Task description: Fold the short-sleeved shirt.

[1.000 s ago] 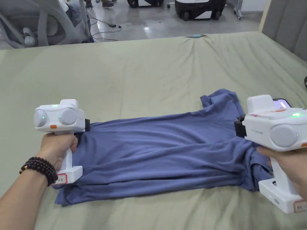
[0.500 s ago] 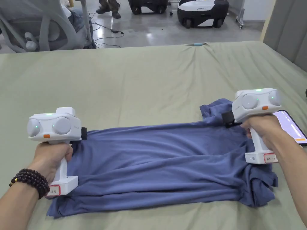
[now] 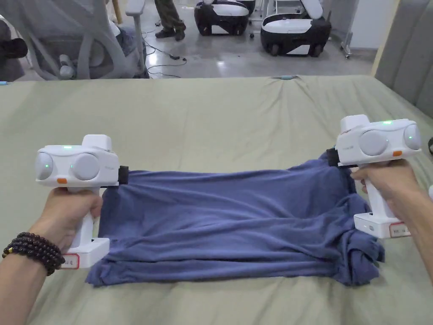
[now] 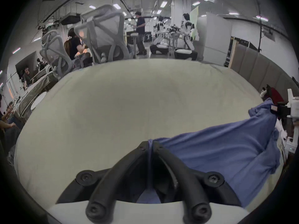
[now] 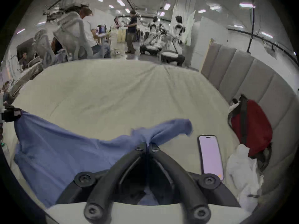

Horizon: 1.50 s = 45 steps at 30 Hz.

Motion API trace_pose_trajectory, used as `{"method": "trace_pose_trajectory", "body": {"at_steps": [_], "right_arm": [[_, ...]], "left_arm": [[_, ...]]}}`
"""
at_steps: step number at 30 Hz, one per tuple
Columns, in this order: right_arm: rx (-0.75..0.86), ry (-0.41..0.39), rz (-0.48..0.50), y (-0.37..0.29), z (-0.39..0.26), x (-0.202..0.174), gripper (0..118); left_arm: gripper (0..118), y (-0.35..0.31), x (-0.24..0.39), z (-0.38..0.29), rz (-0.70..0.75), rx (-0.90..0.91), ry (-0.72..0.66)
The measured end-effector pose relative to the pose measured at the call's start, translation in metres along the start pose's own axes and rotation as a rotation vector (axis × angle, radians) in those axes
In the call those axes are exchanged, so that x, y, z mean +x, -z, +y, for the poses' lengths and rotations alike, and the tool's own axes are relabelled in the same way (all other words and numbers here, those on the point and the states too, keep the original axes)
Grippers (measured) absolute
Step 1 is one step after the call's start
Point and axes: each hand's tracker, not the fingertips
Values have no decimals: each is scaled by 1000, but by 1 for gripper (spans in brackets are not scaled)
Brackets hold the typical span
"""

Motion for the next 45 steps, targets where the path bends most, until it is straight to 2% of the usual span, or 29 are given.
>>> {"method": "trace_pose_trajectory", "body": {"at_steps": [4,8,12,15,18,24,25,26,28,29,30,31,32,33,34,35,36,37,38,39,40,41,44,45], "right_arm": [[88,-24,5,-81,-39,5,1],[61,-54,18,-124,-100,1,1],[-89,-153,18,-121,-153,-14,1],[-231,-176,16,-94,-177,-19,1],[-239,-174,-7,-63,-186,-22,1],[-223,-147,-27,-68,-182,-20,5],[-211,-140,-23,-73,-182,-19,11],[-190,-132,-41,-81,-182,-19,24],[-150,-121,-65,-104,-180,-20,88],[-113,-92,-40,-113,-177,-21,113],[-62,-67,-12,-122,-174,-24,118],[-12,-67,13,-129,-169,-28,115],[8,-61,23,-136,-163,-33,113],[3,-61,23,-136,-158,-39,106],[16,-64,31,-136,-153,-45,91],[37,-71,42,-136,-150,-50,65],[55,-81,48,-137,-147,-57,10],[54,-87,39,-134,-146,-63,0],[69,-70,61,-132,-145,-68,0],[59,-81,47,-133,-146,-69,0],[47,-93,73,-134,-146,-72,0],[44,-91,92,-135,-147,-73,0],[53,-91,111,-139,-151,-79,0],[50,-95,114,-140,-152,-79,0]], "left_arm": [[2,-59,-9,-33,-2,44,-6],[2,-88,-14,-92,12,7,-16],[2,-83,-5,-146,-11,-132,-16],[2,-68,3,-164,2,-162,2],[2,-66,12,-154,43,-150,48],[6,-63,11,-151,53,-146,20],[10,-65,11,-151,58,-140,22],[21,-71,11,-153,75,-130,31],[83,-80,8,-150,134,-86,72],[115,-84,5,-148,116,-72,71],[112,-95,4,-145,71,-22,40],[107,-99,4,-138,57,6,42],[108,-101,4,-131,33,-7,6],[107,-102,5,-125,28,-12,-10],[98,-102,-1,-124,20,-2,-27],[78,-104,-2,-122,2,12,-31],[32,-106,-1,-120,-5,18,-31],[0,-106,0,-119,-2,20,-29],[0,-109,4,-119,-1,20,-24],[0,-111,7,-120,0,22,-26],[0,-112,7,-120,-10,13,-19],[0,-113,7,-121,-54,-6,-9],[0,-110,-13,-124,-110,6,-98],[17,-108,-20,-125,-128,7,-134]]}}
